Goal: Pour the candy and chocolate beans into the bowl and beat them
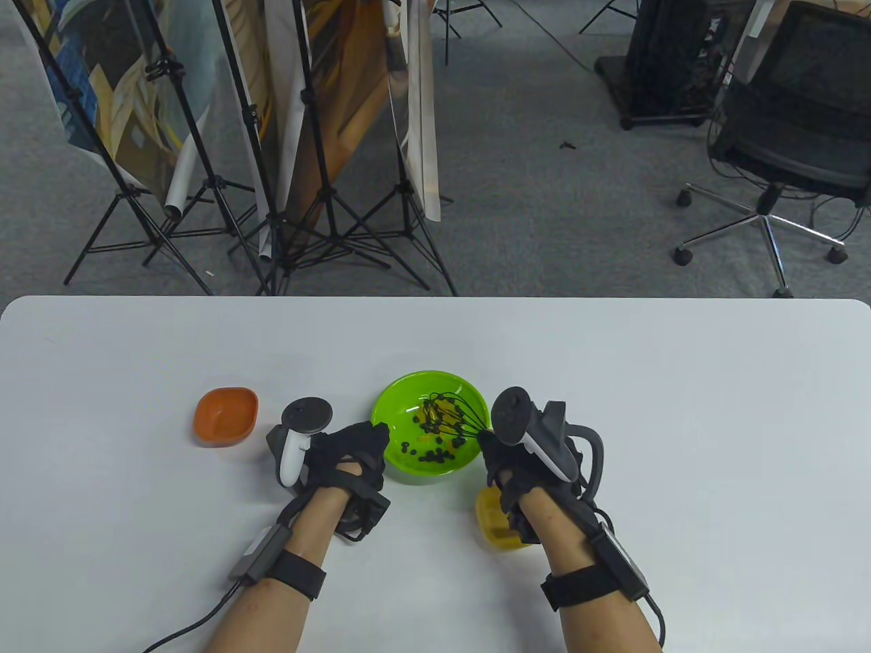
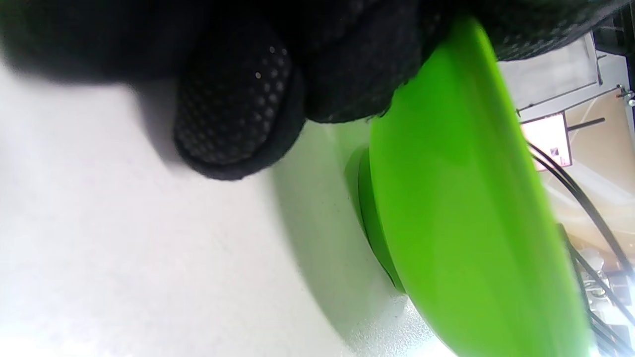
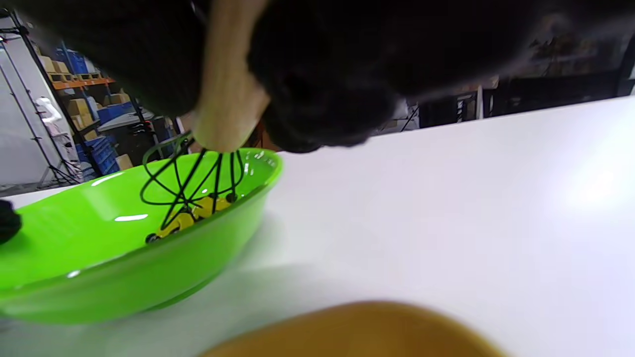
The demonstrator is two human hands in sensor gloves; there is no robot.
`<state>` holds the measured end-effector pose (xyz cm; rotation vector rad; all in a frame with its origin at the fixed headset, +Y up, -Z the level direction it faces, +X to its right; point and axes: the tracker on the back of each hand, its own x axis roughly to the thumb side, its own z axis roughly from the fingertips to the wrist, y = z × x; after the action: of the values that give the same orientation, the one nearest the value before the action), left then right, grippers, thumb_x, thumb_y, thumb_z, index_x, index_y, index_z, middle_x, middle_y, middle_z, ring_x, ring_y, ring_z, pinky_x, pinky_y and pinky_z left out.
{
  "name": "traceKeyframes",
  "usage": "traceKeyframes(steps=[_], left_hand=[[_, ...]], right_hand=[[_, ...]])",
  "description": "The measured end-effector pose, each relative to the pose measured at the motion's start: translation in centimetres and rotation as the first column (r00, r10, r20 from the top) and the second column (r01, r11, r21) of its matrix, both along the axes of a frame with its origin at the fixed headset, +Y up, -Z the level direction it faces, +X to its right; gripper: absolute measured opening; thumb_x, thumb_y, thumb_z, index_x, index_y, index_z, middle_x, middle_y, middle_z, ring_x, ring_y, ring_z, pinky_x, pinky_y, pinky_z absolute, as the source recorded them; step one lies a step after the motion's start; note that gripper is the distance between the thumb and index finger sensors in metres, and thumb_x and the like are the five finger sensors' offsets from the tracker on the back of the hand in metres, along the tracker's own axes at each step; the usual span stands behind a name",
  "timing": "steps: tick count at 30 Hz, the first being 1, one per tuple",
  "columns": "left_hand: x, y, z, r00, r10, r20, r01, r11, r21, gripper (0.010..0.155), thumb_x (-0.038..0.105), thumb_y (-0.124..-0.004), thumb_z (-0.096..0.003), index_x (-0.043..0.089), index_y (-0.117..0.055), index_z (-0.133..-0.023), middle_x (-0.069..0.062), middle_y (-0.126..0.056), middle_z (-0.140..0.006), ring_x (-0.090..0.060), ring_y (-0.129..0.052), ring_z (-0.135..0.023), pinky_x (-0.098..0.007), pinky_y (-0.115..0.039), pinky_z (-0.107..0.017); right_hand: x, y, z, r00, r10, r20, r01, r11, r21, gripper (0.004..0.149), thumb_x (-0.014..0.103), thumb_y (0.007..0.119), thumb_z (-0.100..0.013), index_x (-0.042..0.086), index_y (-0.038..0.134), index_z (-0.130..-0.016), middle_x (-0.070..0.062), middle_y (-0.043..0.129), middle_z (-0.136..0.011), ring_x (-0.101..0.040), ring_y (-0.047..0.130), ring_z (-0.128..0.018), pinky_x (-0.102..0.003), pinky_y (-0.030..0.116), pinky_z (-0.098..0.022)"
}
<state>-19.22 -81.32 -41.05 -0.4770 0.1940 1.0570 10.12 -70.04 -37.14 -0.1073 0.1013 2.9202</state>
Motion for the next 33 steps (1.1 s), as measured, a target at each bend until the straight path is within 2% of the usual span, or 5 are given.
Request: traceKeyframes(steps=[4,8,16,24,33], left_hand=[[0.0,0.0,-0.1,1.0,-0.001,0.012,0.001,1.0,0.0,0.044,0.057,-0.072,-0.0453,0.018,-0.084,-0.062,0.01,-0.098,-0.031,-0.017,-0.108,-0.031,-0.031,-0.092,-0.019],[0.0,-0.1,-0.1,1.0,-0.002,0.003,0.002,1.0,-0.005,0.045,0.058,-0.07,-0.0454,0.02,-0.084,-0.063,0.011,-0.098,-0.032,-0.016,-0.108,-0.031,-0.03,-0.092,-0.019],[0.0,-0.1,0.0,1.0,-0.003,-0.024,0.003,1.0,-0.006,0.046,0.058,-0.069,-0.0453,0.019,-0.084,-0.063,0.012,-0.098,-0.033,-0.015,-0.108,-0.032,-0.03,-0.093,-0.02],[0.0,-0.2,0.0,1.0,-0.005,-0.018,0.005,1.0,-0.007,0.045,0.059,-0.069,-0.0453,0.02,-0.084,-0.064,0.011,-0.098,-0.033,-0.016,-0.108,-0.031,-0.03,-0.092,-0.02],[0.0,-0.2,0.0,1.0,0.01,-0.015,-0.01,1.0,-0.01,0.045,0.058,-0.07,-0.0449,0.019,-0.084,-0.063,0.01,-0.099,-0.032,-0.016,-0.108,-0.031,-0.03,-0.092,-0.019]], right_hand=[[-1.0,-1.1,-0.1,0.992,-0.12,-0.034,0.119,0.992,-0.033,0.058,0.054,0.079,-0.046,0.006,0.092,-0.075,-0.009,0.1,-0.036,-0.019,0.093,-0.002,-0.04,0.086,0.001],[-1.8,-1.1,0.4,0.99,-0.102,-0.097,0.1,0.995,-0.03,0.057,0.054,0.08,-0.046,0.008,0.093,-0.075,-0.009,0.101,-0.036,-0.019,0.093,-0.001,-0.04,0.086,0.001],[-0.7,1.3,2.1,0.981,-0.043,-0.192,0.029,0.997,-0.073,0.055,0.051,0.085,-0.045,0.008,0.094,-0.077,-0.012,0.101,-0.038,-0.023,0.093,-0.003,-0.042,0.086,-0.001],[0.6,2.7,1.9,0.993,0.102,-0.064,-0.103,0.995,-0.014,0.055,0.051,0.088,-0.044,0.008,0.094,-0.077,-0.012,0.102,-0.039,-0.023,0.093,-0.004,-0.043,0.086,-0.002],[0.2,0.1,-0.1,0.999,0.034,0.021,-0.034,0.999,0.006,0.057,0.054,0.081,-0.046,0.007,0.092,-0.076,-0.009,0.1,-0.037,-0.019,0.093,-0.003,-0.04,0.086,0.0]])
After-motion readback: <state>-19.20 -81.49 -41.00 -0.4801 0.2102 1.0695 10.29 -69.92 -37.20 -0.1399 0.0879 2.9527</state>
